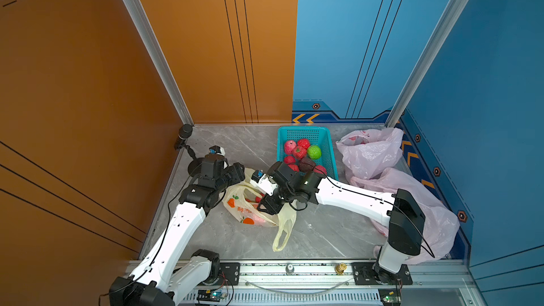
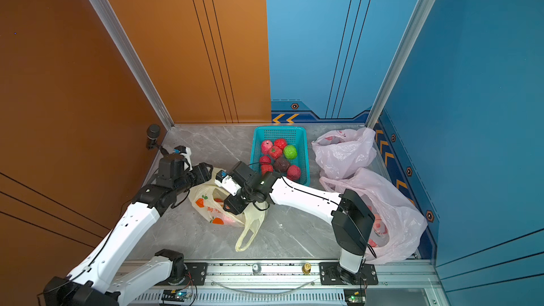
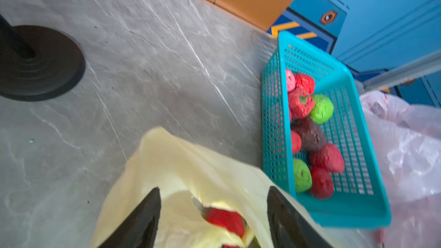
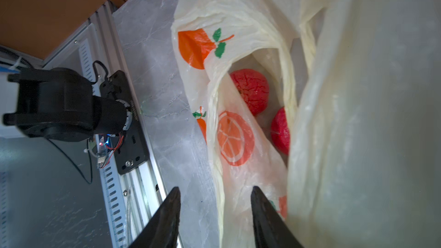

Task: Untie the knot of a plastic bag & take out the apple
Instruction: Untie the plastic bag at the center of the board.

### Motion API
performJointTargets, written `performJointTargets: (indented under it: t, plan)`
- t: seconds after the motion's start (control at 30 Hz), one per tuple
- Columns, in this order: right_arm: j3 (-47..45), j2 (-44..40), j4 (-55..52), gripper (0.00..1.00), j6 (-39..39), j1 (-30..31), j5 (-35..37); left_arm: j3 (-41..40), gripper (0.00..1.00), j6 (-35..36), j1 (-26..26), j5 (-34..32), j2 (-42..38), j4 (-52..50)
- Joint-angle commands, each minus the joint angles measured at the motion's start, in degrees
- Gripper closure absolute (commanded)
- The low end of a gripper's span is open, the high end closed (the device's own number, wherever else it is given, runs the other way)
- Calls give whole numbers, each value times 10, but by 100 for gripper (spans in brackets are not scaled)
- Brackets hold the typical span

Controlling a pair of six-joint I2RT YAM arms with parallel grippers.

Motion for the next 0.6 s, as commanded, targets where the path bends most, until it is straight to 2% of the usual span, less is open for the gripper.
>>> performJointTargets:
  t: [0.0, 0.1, 0.2, 0.33, 0.47, 0.57]
  plan:
    - [37, 34, 2, 56, 55, -14, 53, 18, 29, 7, -57, -30, -35, -118]
    - [51, 50, -9, 59, 68, -15, 85, 3, 28, -9, -116, -100, -49, -166]
    - [46, 51, -9, 59, 75, -10, 102, -24, 27, -35, -141, -145, -50, -172]
    - [22, 43, -9, 58, 80, 0, 118, -31, 24, -48, -196, -218, -13, -174]
    - [-3, 40, -5, 58, 89, 5, 124, -39, 22, -68, -223, -235, 32, -173]
    - [-17, 45, -5, 56, 94, 3, 132, -52, 28, -85, -223, -221, 67, -166]
